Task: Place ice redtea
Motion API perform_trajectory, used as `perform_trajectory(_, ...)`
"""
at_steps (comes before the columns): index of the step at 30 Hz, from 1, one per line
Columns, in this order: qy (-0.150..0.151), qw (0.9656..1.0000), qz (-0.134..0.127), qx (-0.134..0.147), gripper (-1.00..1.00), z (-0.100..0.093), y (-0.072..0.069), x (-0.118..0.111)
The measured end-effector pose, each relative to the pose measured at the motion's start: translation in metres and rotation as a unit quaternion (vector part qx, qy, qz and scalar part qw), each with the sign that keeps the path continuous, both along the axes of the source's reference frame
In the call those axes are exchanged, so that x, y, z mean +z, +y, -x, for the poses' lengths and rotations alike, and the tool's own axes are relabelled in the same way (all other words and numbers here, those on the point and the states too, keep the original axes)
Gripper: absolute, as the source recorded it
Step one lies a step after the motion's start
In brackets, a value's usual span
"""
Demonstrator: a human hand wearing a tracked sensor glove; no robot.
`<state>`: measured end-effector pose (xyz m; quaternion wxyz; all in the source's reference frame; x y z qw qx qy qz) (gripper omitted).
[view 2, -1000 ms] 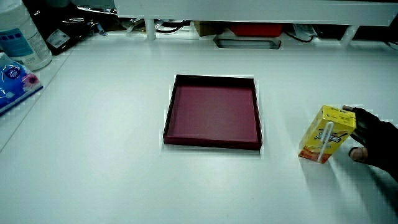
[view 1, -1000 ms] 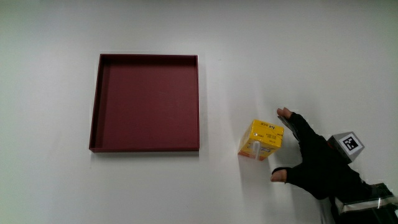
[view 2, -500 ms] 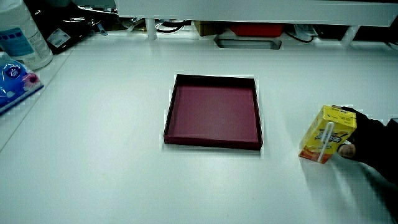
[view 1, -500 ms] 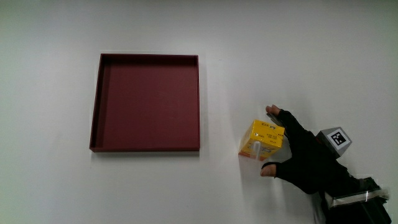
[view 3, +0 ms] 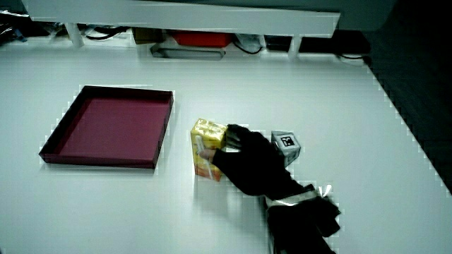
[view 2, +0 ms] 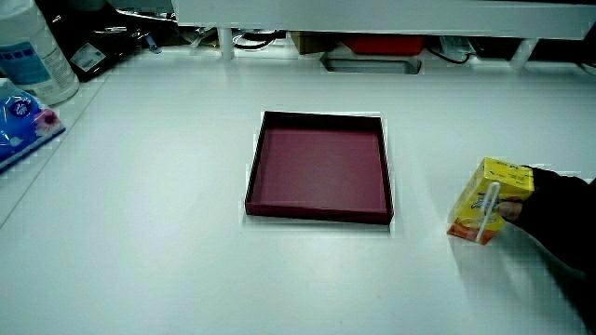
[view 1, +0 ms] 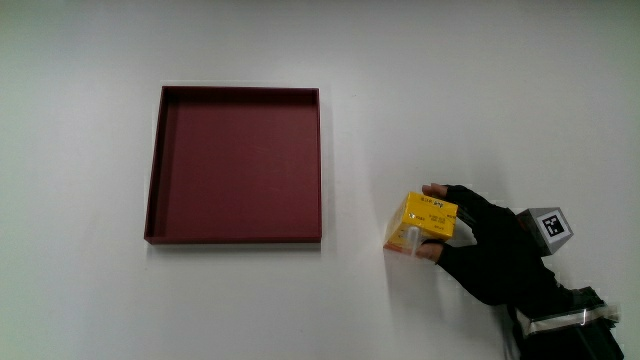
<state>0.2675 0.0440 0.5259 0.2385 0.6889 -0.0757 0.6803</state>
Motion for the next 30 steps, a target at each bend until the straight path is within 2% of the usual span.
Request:
perform_trajectory(4,-0.001,0.9999,-0.011,0.007,-0.67,0.0,0.002,0.002)
perform_trajectory(13,-0.021,0.9994,-0.008,0.027,-1.0,0.002,0.005,0.003)
perform_trajectory(18,-0.034,0.9986,-0.014,0.04,-1.0,0.002,0.005,0.002)
perform_trajectory(19,-0.028,0.9988,-0.022,0.034,-1.0,0.001,0.003,0.005)
perform_trajectory(23,-0.043,0.9981,-0.03,0.033,-1.0,0.01,-0.007,-0.006)
perform_trajectory(25,-0.042,0.9978,-0.044,0.027,-1.0,0.018,-0.014,-0.013)
perform_trajectory(27,-0.027,0.9981,-0.048,0.026,-1.0,0.022,-0.021,-0.011)
perform_trajectory(30,-0.048,0.997,-0.058,0.016,-1.0,0.043,-0.033,-0.028)
